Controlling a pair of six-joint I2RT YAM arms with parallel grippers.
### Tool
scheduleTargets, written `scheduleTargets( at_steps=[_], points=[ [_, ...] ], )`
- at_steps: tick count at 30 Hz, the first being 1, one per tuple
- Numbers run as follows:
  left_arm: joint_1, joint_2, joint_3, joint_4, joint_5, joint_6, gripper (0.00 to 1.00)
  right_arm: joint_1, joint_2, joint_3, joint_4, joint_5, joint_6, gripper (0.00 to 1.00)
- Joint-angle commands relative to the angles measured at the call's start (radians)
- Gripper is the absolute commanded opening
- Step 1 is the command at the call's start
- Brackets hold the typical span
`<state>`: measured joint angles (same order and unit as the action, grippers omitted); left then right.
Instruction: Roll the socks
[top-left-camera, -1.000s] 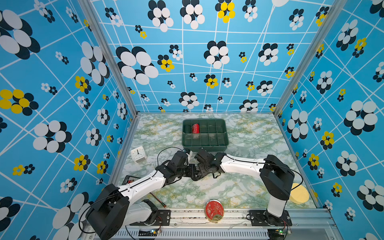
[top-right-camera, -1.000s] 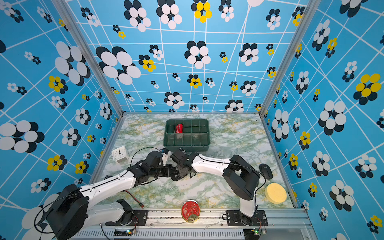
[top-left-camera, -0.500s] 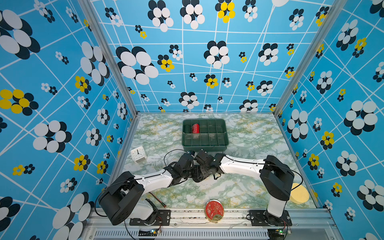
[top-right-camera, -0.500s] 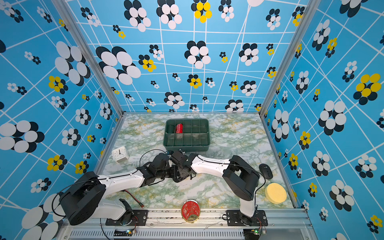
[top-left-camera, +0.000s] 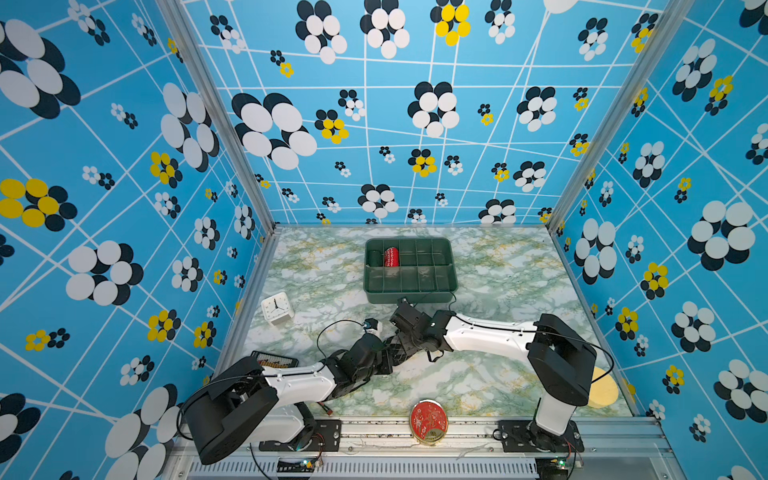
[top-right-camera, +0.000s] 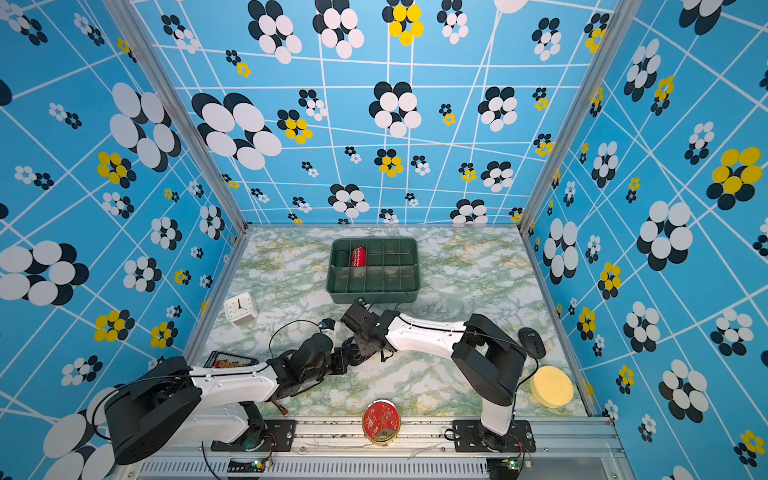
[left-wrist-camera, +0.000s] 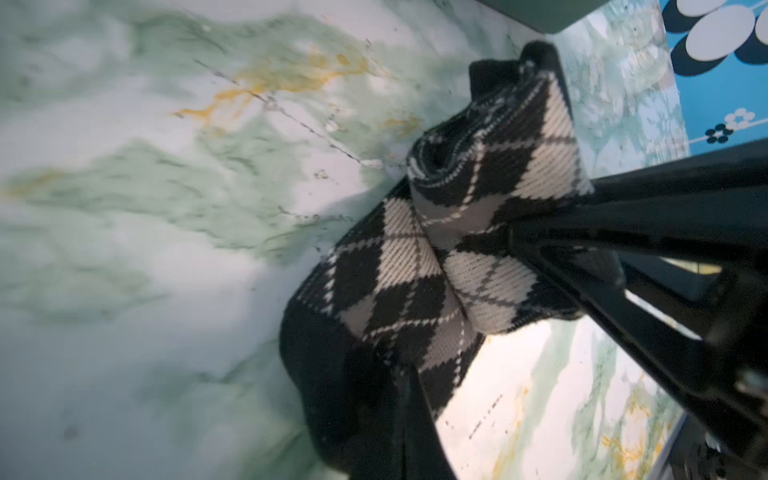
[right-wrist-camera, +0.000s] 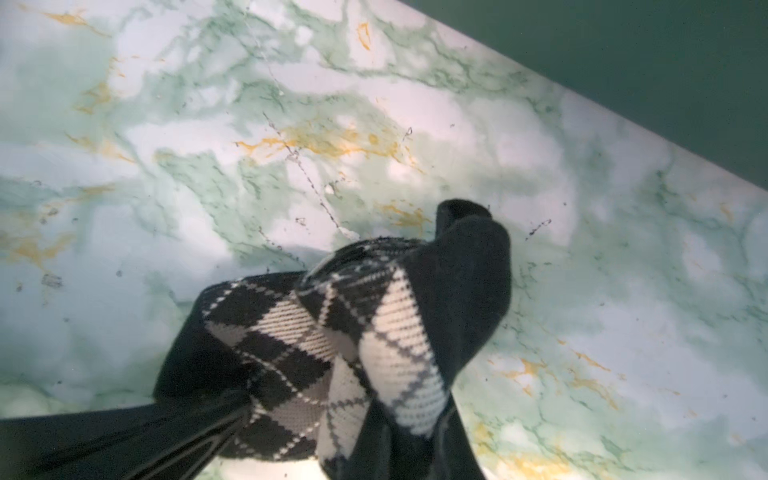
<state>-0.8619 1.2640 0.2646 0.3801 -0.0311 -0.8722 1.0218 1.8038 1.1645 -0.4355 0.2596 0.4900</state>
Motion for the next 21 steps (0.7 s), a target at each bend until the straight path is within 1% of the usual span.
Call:
scheduleTargets(
  at_steps=[1,7,12,16,18,21],
  points=[
    [-0.004,-0.066,-0.028,0.042,-0.082,-0.046,0.0,0.007,-0.02,-0.014,0.011,-0.002,0.016,0.1],
    [-0.006,-0.159,-0.038,-0.02,-0.086,-0.047,0.0,0.012,-0.024,-0.02,0.013,0.0,0.006,0.1],
    [-0.028,-0.189,-0.023,-0.062,-0.062,-0.038,0.01,0.011,-0.027,-0.023,0.011,-0.003,0.019,0.09],
    [-0.056,-0.144,0.002,-0.066,-0.065,-0.022,0.01,0.011,-0.028,-0.02,0.021,-0.017,0.025,0.09],
    [-0.058,-0.092,0.007,-0.036,-0.053,-0.025,0.01,0.012,-0.033,-0.023,0.029,-0.025,0.029,0.09],
    [-0.068,-0.008,0.036,-0.036,-0.05,-0.01,0.0,0.012,-0.042,-0.031,0.041,-0.035,0.035,0.09]
  ],
)
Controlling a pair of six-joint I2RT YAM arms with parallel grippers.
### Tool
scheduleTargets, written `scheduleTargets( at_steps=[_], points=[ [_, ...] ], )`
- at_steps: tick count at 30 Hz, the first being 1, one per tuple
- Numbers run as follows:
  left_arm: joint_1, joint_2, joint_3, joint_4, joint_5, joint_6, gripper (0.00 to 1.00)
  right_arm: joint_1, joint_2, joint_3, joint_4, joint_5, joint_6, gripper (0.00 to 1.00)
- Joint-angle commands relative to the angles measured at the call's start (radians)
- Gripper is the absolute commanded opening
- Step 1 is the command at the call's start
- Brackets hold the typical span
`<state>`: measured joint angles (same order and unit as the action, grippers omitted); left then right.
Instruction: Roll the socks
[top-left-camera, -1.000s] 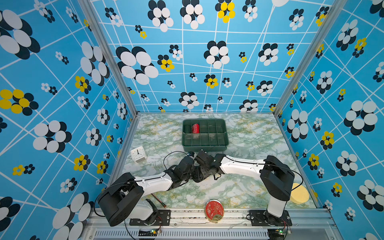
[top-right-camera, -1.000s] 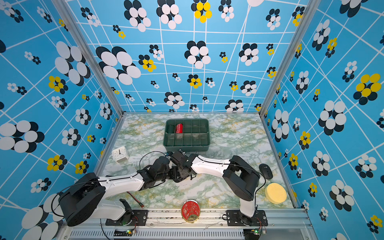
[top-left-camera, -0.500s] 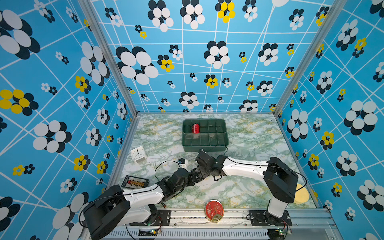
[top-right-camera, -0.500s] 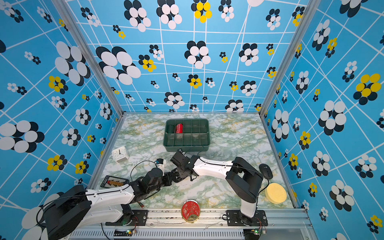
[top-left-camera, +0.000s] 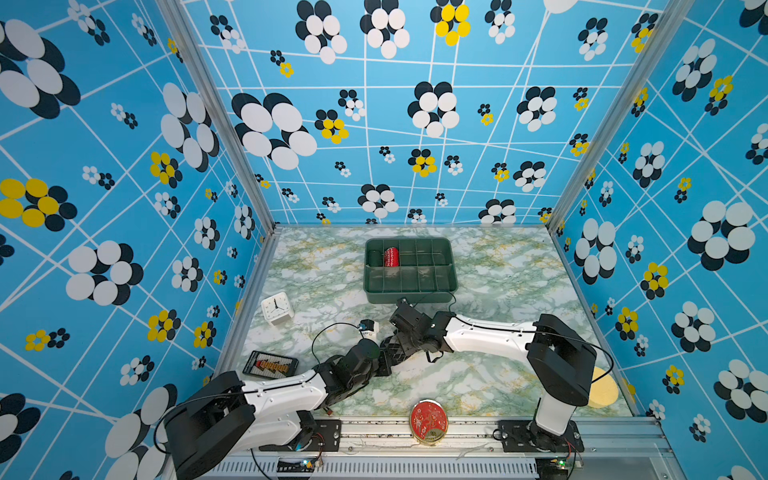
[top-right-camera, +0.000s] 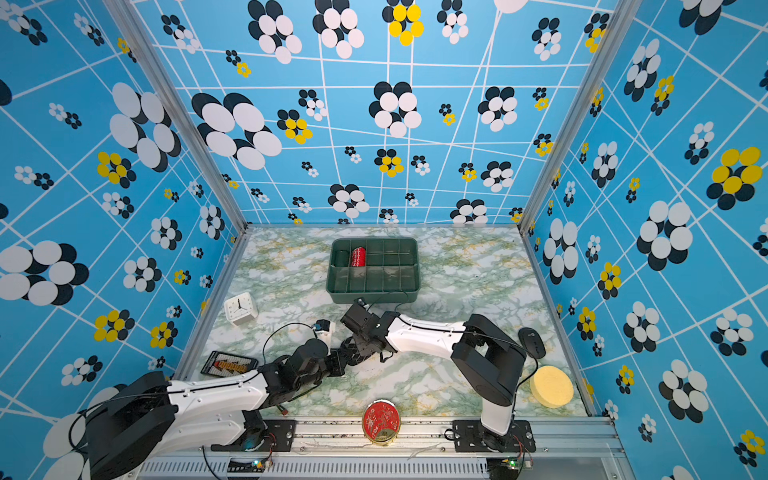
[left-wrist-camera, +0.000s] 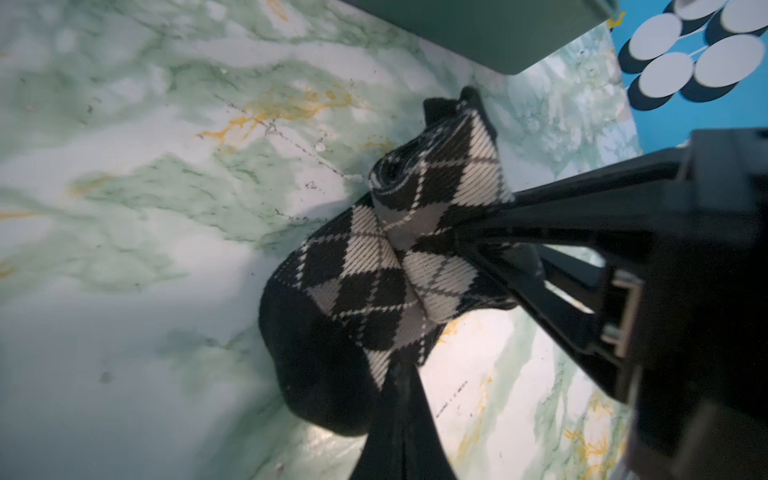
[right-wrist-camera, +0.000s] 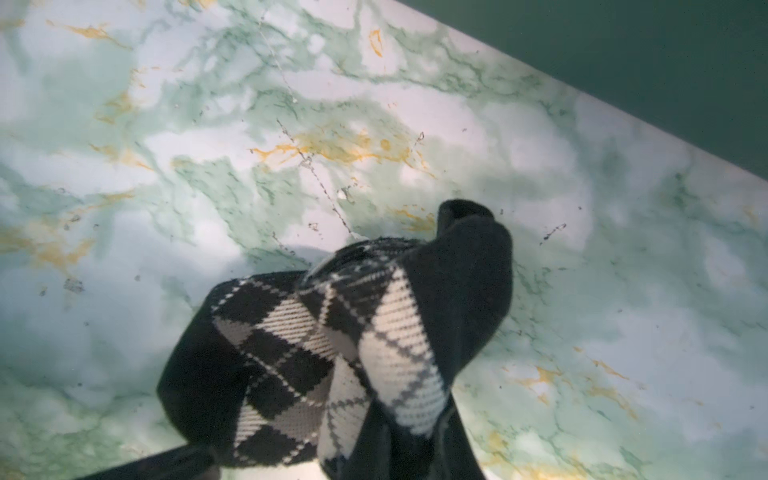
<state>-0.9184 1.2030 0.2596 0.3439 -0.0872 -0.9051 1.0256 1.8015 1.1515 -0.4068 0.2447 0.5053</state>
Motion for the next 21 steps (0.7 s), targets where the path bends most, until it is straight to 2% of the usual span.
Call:
scheduleTargets(
  at_steps=[1,7,9,12,15,21],
  points=[
    [-0.013,0.082,0.054,-0.012,0.009,0.029,0.0,0.008,-0.041,-0.02,0.014,-0.022,0.019,0.09],
    [-0.014,0.225,0.106,-0.053,-0.023,0.07,0.0,0.006,-0.048,-0.027,0.015,-0.034,0.015,0.09],
    [-0.016,0.255,0.154,-0.157,-0.051,0.105,0.0,0.003,-0.048,-0.03,0.011,-0.036,0.01,0.09],
    [-0.016,0.264,0.179,-0.257,-0.099,0.127,0.0,-0.008,-0.056,-0.036,-0.005,-0.037,-0.005,0.08],
    [-0.013,0.238,0.16,-0.285,-0.131,0.122,0.0,-0.029,-0.075,-0.054,-0.018,-0.051,-0.018,0.06],
    [0.029,0.26,0.131,-0.275,-0.11,0.124,0.0,-0.102,-0.142,-0.121,0.027,-0.198,-0.022,0.05]
  ],
)
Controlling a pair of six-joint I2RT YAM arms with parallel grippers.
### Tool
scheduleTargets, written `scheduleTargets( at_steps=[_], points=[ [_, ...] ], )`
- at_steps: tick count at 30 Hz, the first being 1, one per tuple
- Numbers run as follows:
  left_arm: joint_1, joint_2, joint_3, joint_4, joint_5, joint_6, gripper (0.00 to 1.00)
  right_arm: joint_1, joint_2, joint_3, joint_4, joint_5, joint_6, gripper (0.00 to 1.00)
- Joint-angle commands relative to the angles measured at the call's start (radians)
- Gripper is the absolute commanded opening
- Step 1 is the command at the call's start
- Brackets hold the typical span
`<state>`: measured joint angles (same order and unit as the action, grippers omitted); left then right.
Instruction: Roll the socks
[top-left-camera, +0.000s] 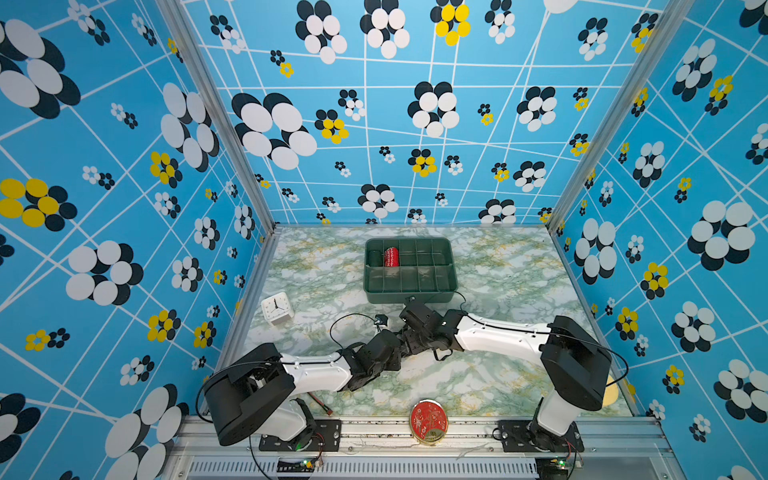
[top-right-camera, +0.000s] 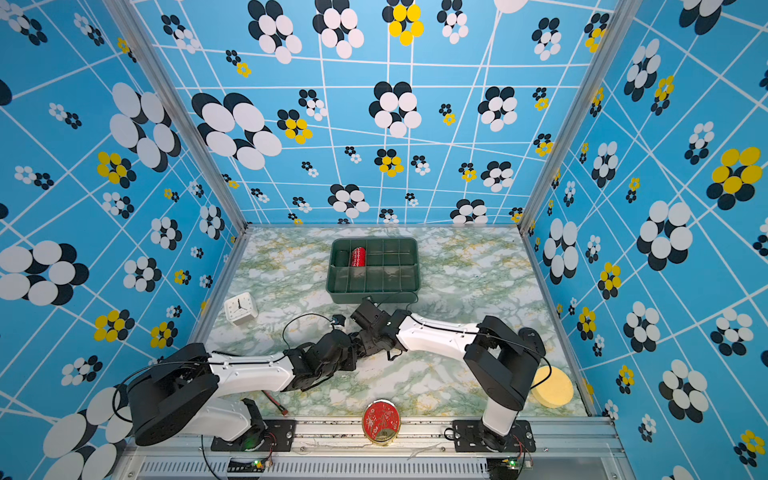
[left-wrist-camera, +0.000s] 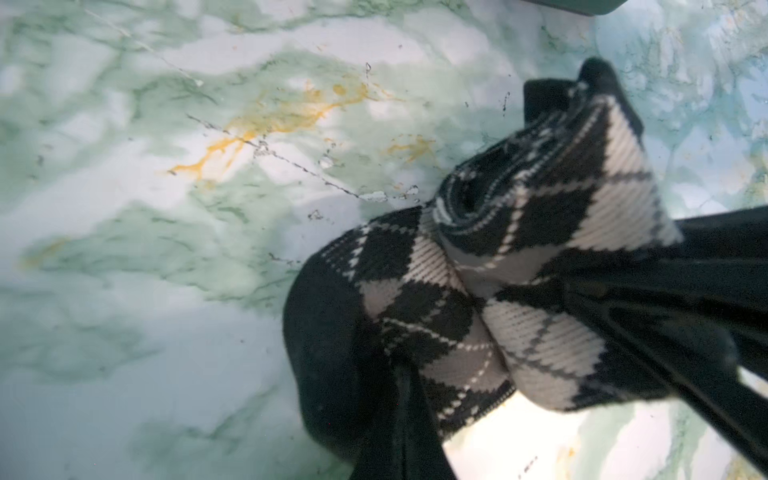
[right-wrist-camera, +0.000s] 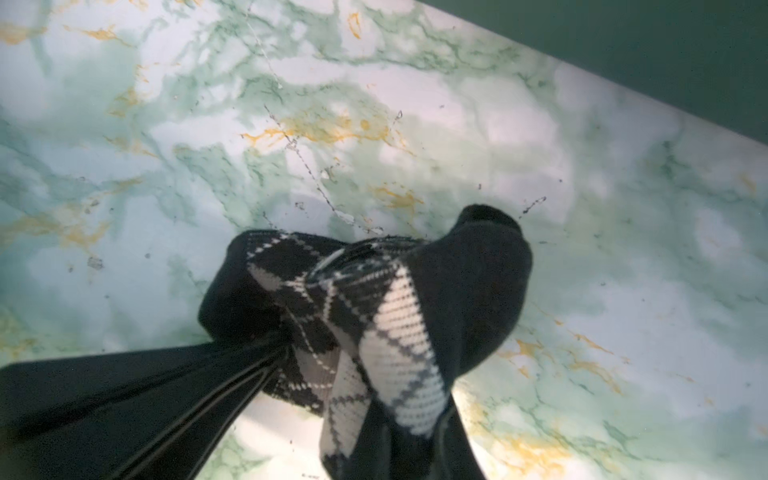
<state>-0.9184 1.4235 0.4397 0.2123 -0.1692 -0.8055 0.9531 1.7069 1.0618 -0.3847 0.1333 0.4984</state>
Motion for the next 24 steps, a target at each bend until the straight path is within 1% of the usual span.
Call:
scheduleTargets(
  at_steps=[1,6,11,13,15,17,24],
  points=[
    [0.037,0.05,-0.05,-0.134,-0.02,0.025,0.0,-0.04,-0.061,-0.043,0.016,-0.11,-0.013,0.05],
    [0.059,0.103,-0.052,-0.097,0.005,0.031,0.0,-0.105,-0.111,-0.108,0.089,-0.253,0.012,0.04],
    [0.07,0.124,-0.058,-0.082,0.018,0.034,0.0,-0.179,-0.163,-0.221,0.295,-0.443,0.105,0.03],
    [0.078,0.126,-0.065,-0.077,0.023,0.035,0.0,-0.194,-0.176,-0.243,0.338,-0.478,0.126,0.03],
    [0.091,0.124,-0.076,-0.068,0.03,0.037,0.0,-0.199,-0.187,-0.245,0.334,-0.478,0.125,0.03],
    [0.103,0.118,-0.087,-0.061,0.034,0.04,0.0,-0.198,-0.195,-0.237,0.296,-0.445,0.111,0.03],
    [0.124,0.109,-0.104,-0.05,0.05,0.048,0.0,-0.183,-0.197,-0.184,0.094,-0.264,0.033,0.02]
  ],
)
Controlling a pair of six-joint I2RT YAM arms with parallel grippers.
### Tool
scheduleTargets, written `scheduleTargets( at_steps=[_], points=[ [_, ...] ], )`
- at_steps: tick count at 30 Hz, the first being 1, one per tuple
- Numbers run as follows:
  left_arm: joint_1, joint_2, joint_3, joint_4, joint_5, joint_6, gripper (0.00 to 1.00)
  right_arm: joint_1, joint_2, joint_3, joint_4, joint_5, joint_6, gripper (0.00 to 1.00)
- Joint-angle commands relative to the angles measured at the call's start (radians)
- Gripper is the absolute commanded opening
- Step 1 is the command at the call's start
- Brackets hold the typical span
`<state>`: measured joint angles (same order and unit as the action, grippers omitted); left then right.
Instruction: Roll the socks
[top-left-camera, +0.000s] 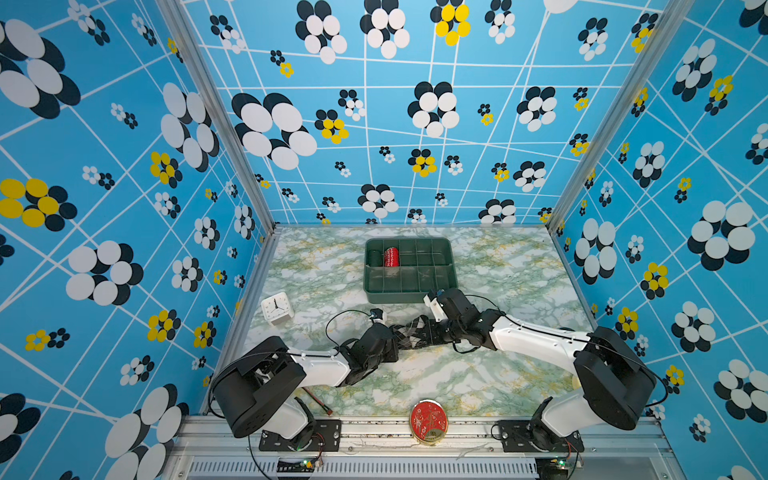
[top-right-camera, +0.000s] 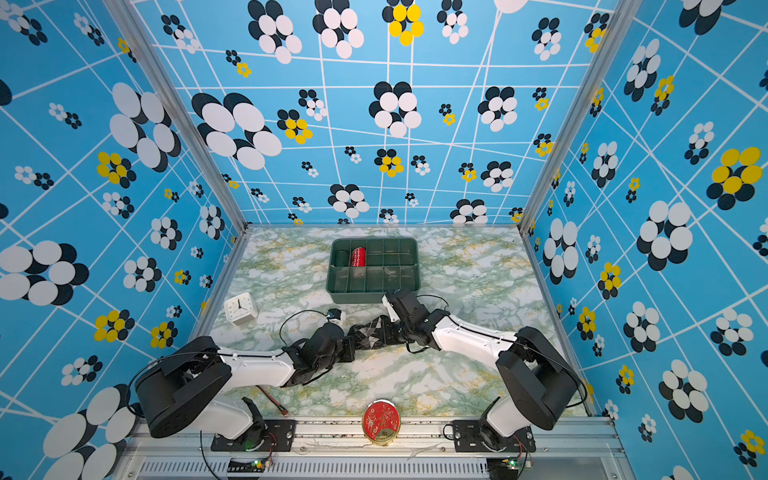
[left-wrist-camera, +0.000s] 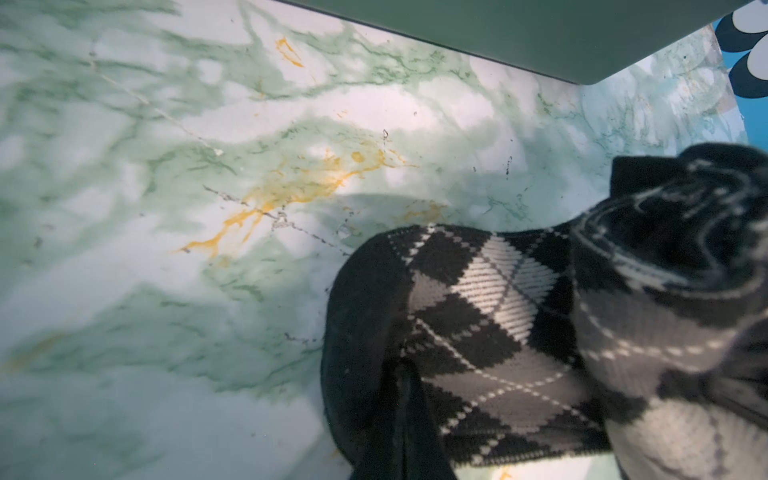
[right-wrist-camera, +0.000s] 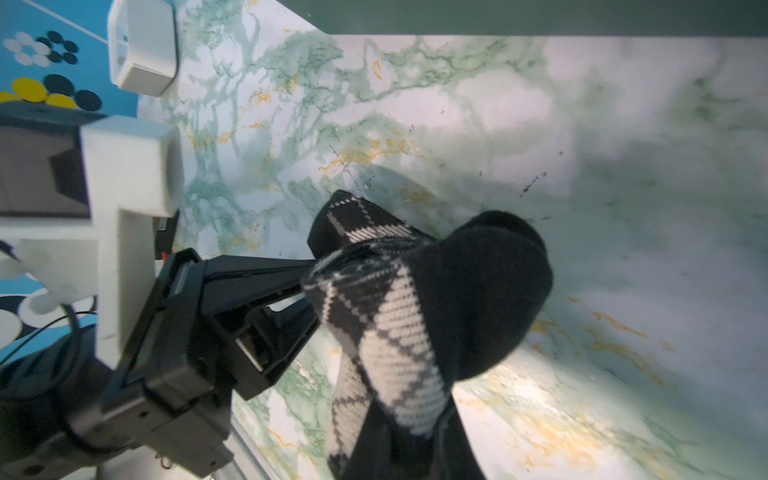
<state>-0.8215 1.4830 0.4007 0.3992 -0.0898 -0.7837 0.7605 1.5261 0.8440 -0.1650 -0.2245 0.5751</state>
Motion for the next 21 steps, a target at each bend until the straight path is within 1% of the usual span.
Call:
scheduleTargets(
  at_steps=[1,7,10,13,17,21],
  points=[
    [0.028,0.054,-0.063,-0.236,-0.026,0.027,0.0,0.018,-0.012,0.043,-0.146,0.114,-0.052,0.02],
    [0.027,0.092,-0.032,-0.217,-0.002,0.034,0.0,0.11,0.078,0.14,-0.248,0.236,-0.091,0.02],
    [0.028,0.096,-0.028,-0.214,0.005,0.037,0.0,0.154,0.143,0.2,-0.315,0.317,-0.099,0.02],
    [0.029,0.085,-0.03,-0.219,0.007,0.038,0.0,0.176,0.193,0.241,-0.374,0.41,-0.091,0.02],
    [0.032,0.076,-0.029,-0.22,0.019,0.04,0.0,0.194,0.225,0.265,-0.402,0.482,-0.07,0.02],
    [0.031,0.071,-0.016,-0.199,0.075,0.038,0.0,0.217,0.245,0.285,-0.398,0.514,-0.036,0.02]
  ],
)
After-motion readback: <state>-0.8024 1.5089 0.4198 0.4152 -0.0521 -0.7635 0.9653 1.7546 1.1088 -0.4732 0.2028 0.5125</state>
